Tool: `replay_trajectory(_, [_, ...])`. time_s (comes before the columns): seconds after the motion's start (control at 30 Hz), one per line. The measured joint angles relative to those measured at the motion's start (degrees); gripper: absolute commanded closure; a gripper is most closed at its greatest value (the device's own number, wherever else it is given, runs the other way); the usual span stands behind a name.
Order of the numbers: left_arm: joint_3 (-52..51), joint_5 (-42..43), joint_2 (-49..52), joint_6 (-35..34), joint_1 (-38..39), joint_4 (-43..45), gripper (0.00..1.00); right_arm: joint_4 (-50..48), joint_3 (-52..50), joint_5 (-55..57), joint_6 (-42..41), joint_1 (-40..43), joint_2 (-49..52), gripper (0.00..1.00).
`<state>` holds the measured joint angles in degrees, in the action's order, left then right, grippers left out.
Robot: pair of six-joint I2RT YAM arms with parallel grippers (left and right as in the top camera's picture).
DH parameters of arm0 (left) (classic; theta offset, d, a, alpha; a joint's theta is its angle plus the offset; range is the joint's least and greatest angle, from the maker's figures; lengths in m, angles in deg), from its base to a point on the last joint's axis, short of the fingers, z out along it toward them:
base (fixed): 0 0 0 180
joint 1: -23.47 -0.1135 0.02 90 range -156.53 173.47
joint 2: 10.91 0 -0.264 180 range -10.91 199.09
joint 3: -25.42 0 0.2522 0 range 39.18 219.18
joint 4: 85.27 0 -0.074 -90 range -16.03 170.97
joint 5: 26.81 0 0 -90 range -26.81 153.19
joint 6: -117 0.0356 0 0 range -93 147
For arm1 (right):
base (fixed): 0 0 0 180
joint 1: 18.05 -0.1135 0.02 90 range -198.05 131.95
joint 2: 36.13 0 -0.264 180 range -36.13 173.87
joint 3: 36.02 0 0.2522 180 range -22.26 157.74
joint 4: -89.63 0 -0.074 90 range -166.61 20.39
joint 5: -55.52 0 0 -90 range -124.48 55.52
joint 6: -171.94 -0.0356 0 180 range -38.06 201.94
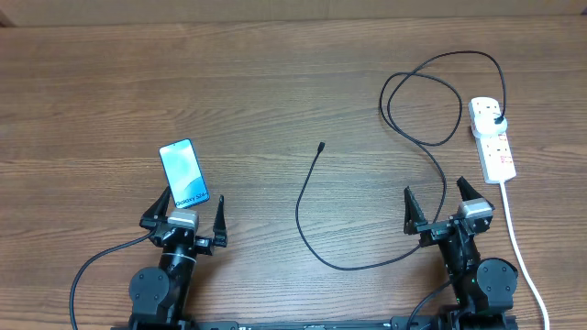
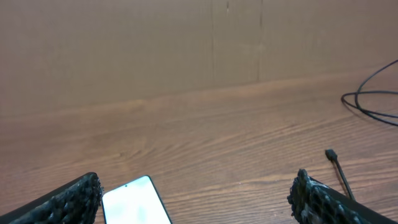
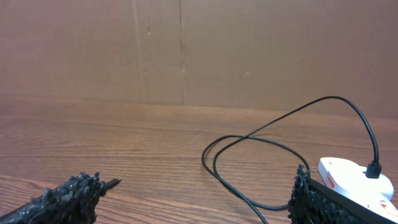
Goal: Plug charger to phone and switch on socket
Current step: 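Move the left gripper over the smartphone and lower onto it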
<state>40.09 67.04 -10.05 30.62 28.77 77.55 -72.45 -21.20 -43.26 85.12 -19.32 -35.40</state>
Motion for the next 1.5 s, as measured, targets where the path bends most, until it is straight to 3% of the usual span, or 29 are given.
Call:
replay_trajectory(0.23, [5.44,0.2,2.82,0.0,0.0,-2.97,0.0,0.02,0.0,0.0,0.02,0.0,0.0,0.0])
replay_trajectory(0.57, [19.98,0.79,15.91,-0.04,0.0,-10.25,0.0,-0.02,0.0,-0.02,0.0,0.0,0.0,0.0])
replay_trajectory(1.5, [78.44,12.96,64.5,-0.11,0.0,-55.84,0.0,-0.02,0.0,0.0,0.02,0.0,0.0,0.0])
